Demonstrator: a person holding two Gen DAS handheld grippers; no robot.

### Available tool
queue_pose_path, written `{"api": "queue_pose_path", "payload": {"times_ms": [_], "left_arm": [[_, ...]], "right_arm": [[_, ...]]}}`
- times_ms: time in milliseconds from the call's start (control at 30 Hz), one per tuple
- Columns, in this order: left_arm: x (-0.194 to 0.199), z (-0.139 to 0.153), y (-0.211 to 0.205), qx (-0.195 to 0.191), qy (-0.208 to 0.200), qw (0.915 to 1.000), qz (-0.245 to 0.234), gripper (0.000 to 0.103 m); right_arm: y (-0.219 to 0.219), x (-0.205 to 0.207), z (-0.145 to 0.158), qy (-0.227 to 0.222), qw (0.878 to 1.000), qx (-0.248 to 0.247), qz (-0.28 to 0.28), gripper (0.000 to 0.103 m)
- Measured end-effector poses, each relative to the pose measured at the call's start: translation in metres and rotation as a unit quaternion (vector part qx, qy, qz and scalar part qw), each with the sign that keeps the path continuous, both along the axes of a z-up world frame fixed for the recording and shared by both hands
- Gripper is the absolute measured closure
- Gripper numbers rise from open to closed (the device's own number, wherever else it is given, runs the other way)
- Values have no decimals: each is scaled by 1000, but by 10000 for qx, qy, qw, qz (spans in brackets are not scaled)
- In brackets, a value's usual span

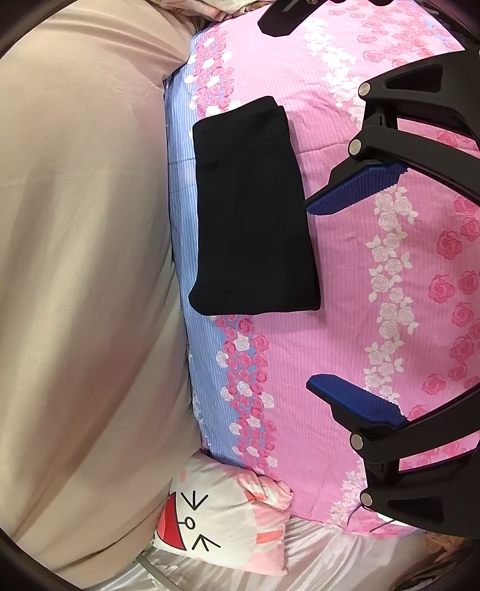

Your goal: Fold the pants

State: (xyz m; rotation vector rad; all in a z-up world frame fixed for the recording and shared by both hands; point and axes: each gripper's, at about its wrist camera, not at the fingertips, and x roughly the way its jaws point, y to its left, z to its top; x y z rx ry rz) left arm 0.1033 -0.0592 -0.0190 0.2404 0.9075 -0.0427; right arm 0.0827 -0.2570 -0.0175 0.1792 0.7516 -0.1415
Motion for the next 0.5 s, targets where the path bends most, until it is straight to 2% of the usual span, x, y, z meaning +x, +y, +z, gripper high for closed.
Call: {"api": "queue_pose_path", "payload": {"times_ms": [500], "left_arm": [[-3, 1, 1, -2, -10, 10000, 41, 17]], "right_arm": [[2, -4, 1, 9, 10000, 10, 33, 10]]}}
